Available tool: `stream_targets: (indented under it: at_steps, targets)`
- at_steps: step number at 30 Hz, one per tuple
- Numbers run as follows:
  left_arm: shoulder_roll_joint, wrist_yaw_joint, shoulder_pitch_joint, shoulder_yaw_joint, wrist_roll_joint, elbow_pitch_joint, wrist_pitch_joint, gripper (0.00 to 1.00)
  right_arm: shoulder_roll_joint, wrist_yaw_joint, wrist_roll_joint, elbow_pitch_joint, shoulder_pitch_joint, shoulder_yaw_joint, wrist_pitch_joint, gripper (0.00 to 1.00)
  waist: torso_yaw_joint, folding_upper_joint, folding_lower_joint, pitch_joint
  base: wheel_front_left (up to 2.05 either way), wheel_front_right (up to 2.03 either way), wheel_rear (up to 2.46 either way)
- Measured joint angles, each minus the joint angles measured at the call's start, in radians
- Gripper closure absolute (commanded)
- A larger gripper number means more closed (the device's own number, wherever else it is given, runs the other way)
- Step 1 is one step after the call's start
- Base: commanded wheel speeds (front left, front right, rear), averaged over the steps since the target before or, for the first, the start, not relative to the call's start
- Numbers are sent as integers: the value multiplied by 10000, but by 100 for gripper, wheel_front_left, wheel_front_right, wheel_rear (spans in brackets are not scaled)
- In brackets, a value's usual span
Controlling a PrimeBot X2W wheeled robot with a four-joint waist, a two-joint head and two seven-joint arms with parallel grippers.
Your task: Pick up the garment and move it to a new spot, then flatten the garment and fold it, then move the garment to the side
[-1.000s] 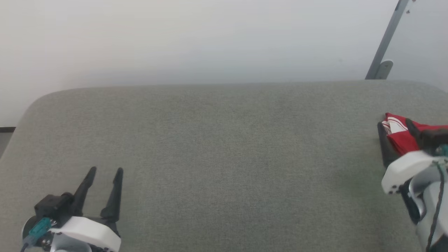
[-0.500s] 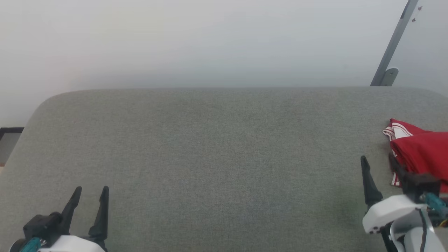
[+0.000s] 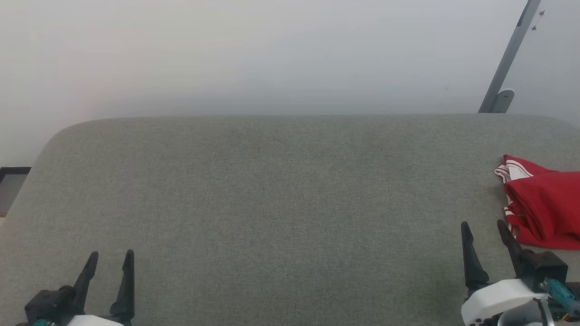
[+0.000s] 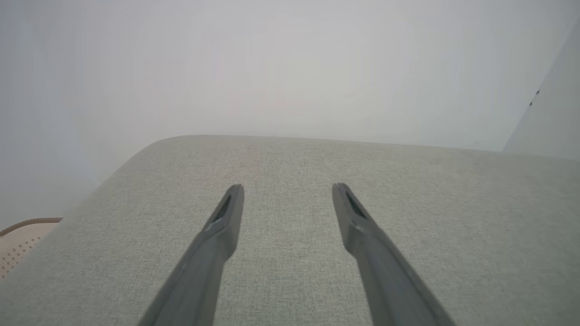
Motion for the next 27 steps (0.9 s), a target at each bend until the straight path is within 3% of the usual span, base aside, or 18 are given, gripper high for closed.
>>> stream_targets:
  at_steps: [12,13,20,27]
  targets:
    - [-159,0,53,-10,140,-171,0,0,75,0,0,-96,105,-69,-2,0,-14,0,0,-21,0,0,0]
    - [-171,0,63,-29,107,-219,0,100,77,0,0,-96,105,-69,0,100,-11,0,0,-23,0,0,0]
    - [-593,0,223,-171,69,320,107,100,107,2,138,491,485,-92,144,100,-16,0,1,-20,0,0,0]
    - [-750,0,198,-142,-1149,339,458,100,119,2,1544,504,454,-140,522,100,-40,0,0,8,0,0,0]
